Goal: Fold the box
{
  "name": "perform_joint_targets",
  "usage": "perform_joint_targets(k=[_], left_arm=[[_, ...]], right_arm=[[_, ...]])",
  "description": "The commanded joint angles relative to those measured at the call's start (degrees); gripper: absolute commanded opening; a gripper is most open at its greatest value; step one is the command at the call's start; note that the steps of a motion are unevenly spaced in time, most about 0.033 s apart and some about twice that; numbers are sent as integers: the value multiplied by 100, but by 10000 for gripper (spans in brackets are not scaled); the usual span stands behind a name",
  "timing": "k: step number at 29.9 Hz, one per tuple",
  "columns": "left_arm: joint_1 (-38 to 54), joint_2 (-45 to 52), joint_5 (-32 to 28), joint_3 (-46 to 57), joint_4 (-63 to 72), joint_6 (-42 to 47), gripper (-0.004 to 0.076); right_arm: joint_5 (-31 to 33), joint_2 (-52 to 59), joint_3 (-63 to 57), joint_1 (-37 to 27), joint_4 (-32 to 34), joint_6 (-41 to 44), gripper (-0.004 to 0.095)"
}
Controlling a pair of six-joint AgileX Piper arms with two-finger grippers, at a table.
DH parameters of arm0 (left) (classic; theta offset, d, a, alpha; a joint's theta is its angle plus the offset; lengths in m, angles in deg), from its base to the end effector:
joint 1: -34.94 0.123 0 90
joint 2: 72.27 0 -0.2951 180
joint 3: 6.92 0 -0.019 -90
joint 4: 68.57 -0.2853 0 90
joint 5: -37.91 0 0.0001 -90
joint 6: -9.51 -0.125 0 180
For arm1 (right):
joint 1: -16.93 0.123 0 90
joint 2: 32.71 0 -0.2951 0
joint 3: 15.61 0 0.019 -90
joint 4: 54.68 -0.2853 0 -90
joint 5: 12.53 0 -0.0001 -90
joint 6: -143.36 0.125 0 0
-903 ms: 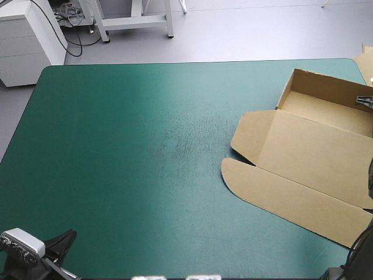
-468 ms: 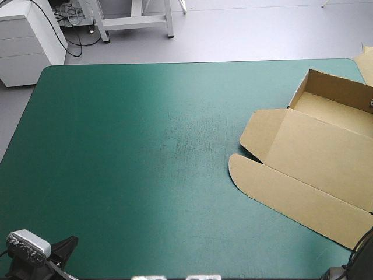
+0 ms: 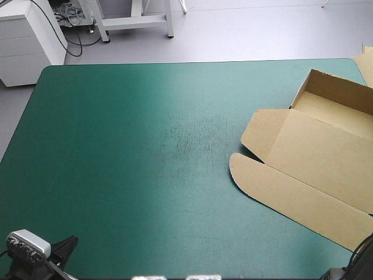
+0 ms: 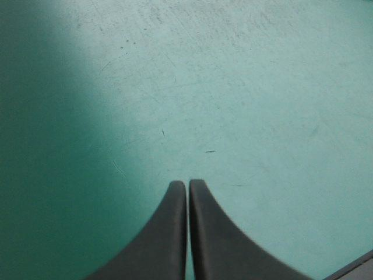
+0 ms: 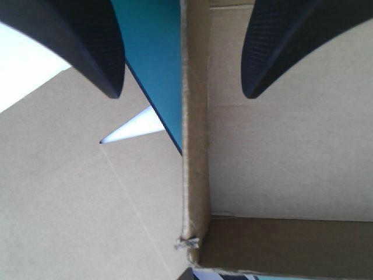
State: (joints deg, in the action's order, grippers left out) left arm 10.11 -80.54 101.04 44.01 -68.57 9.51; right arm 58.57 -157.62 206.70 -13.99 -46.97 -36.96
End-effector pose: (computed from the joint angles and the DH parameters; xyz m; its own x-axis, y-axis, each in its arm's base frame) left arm 0.0444 -0.0205 0.2609 -0.4854 0.2246 -0.8450 0.4199 0.9076 0.0000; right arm 0.4247 -0.2729 0.3095 -0.7947 0.4189 -0.4394 0.5196 0.8436 -0.1355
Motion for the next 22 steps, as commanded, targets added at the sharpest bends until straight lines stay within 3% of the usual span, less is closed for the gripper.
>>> perform_joint_targets(k=[1,5,8,11,16,19,22], left_arm=[[2,-110,-356,-122,0,0,-8],[2,-110,-356,-122,0,0,-8],[2,-110,-356,-122,0,0,-9],[2,-110,-356,-122,0,30,-8],[2,-110,-525,-235,105,30,-8],[2,-110,-864,-283,290,30,-8],[2,-110,-1077,-283,284,30,-8]], right_arm=[[63,841,210,34,-276,-226,555],[63,1553,210,412,-474,-517,549],[73,2116,198,927,-474,-557,470],[73,2699,-50,1549,-544,-573,320],[63,3683,-898,2697,-634,-573,-20],[49,4353,-1673,3420,-540,-573,-8],[-407,5026,-2520,3938,-573,-491,-8]])
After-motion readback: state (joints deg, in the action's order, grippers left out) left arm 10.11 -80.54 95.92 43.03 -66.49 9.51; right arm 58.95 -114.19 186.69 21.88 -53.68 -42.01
